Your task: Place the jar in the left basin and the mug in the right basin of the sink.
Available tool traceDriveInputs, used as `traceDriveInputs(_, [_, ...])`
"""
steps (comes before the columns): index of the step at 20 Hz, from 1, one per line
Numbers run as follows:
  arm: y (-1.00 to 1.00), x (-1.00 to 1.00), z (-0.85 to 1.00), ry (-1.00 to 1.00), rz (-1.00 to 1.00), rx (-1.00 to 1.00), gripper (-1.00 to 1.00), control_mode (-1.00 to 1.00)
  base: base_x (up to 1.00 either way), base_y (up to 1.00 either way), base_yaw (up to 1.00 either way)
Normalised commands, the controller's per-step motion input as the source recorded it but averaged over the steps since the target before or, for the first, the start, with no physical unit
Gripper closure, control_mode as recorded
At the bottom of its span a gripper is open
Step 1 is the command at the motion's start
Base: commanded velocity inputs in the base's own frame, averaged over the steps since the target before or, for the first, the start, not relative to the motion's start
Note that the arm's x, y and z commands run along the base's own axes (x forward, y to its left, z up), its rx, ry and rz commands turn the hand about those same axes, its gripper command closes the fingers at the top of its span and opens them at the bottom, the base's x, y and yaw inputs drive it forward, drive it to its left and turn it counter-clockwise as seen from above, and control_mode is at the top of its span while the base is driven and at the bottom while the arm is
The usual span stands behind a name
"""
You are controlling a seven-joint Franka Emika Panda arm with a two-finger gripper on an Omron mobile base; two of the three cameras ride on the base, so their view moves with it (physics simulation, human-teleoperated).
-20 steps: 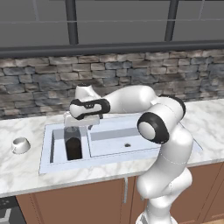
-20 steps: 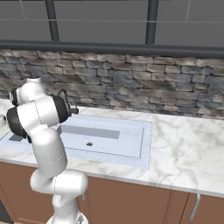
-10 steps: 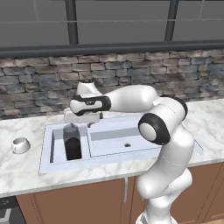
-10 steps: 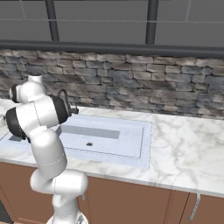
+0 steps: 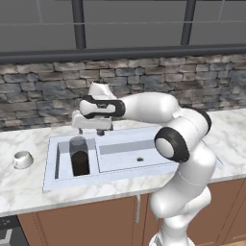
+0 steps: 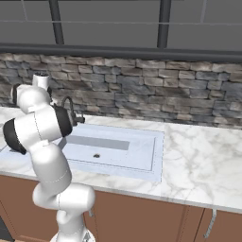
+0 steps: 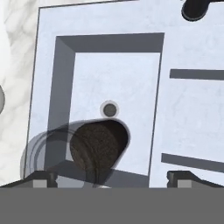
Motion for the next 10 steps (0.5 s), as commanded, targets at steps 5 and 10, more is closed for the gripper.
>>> traceDriveInputs(5, [-0.03, 0.00, 0.35, 0.00, 0.00, 0.02, -1.00, -1.00, 0.00, 0.00, 0.00])
traceDriveInputs(10, [0.00, 0.00, 0.35, 0.02, 0.00, 0.00, -1.00, -1.00, 0.00, 0.00, 0.00])
